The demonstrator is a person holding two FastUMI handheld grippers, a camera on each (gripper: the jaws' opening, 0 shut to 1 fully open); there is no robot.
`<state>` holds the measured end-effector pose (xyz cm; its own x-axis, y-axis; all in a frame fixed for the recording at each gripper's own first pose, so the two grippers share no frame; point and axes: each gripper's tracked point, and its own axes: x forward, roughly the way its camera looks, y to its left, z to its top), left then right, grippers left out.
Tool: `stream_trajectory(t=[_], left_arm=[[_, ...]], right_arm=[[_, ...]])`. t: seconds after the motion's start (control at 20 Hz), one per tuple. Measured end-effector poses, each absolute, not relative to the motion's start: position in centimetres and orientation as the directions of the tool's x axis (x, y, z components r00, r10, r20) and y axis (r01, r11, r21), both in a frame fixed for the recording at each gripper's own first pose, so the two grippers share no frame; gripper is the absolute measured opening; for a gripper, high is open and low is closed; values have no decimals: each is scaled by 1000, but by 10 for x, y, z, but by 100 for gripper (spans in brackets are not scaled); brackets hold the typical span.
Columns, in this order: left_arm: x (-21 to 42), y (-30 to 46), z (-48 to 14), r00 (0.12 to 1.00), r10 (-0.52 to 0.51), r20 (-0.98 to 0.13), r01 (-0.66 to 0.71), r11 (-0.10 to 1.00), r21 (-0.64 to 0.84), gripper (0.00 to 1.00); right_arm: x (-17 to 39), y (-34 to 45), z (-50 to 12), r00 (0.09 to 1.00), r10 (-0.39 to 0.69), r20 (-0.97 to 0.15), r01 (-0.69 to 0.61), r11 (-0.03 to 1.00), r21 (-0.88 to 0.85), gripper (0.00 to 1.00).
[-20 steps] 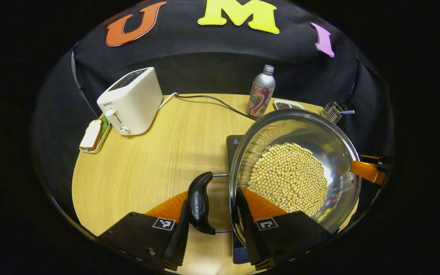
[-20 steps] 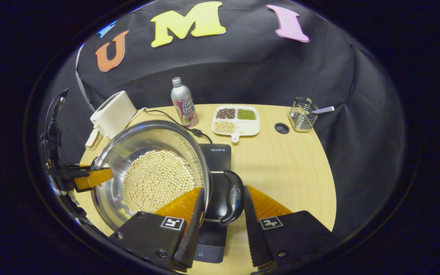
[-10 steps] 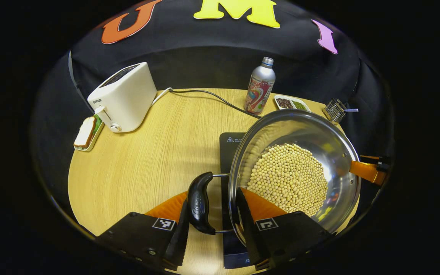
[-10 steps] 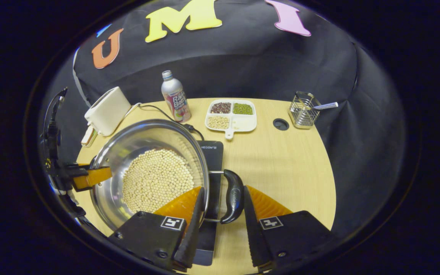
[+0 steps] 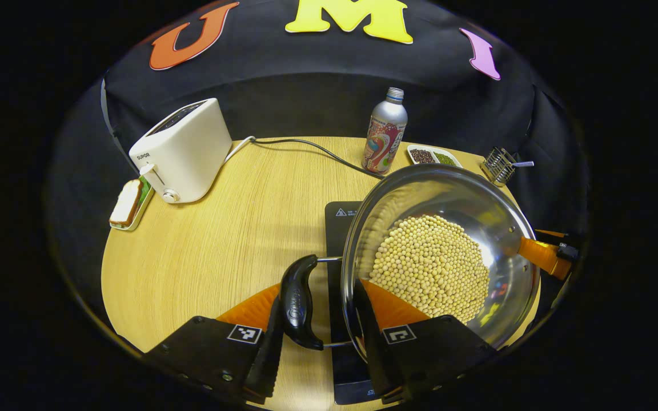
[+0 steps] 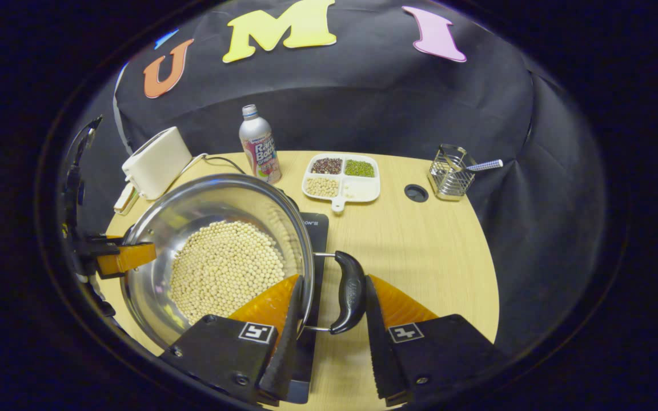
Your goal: First push the handle of the pot to place it horizontally, then grasp the pot with both hands and set it on the induction cooktop.
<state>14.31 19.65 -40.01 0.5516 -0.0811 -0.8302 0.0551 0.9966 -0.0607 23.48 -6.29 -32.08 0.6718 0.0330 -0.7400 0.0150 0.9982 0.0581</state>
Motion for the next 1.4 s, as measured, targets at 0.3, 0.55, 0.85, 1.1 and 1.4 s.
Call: stream_trajectory(t=[0.3, 0.55, 0.85, 1.1, 1.4], left_arm=[[146, 197, -400, 551, -90, -830, 53, 996, -73, 61], [146, 197, -399, 555, -98, -826, 67, 995, -73, 74], [152, 218, -367, 664, -53, -746, 61, 998, -17, 98], [146, 223, -348, 688, -47, -724, 57, 998, -10, 99], [134, 217, -312, 733, -76, -676, 103, 995, -1, 98]], right_arm=[[233, -63, -321, 689, 27, -724, 41, 996, 77, 57], [232, -63, -321, 690, 30, -723, 37, 996, 76, 62], [232, -78, -295, 756, -42, -653, 74, 997, 22, 72], [227, -68, -278, 782, -46, -621, 60, 998, 3, 84], [216, -44, -242, 825, -21, -565, 17, 1000, -12, 82]])
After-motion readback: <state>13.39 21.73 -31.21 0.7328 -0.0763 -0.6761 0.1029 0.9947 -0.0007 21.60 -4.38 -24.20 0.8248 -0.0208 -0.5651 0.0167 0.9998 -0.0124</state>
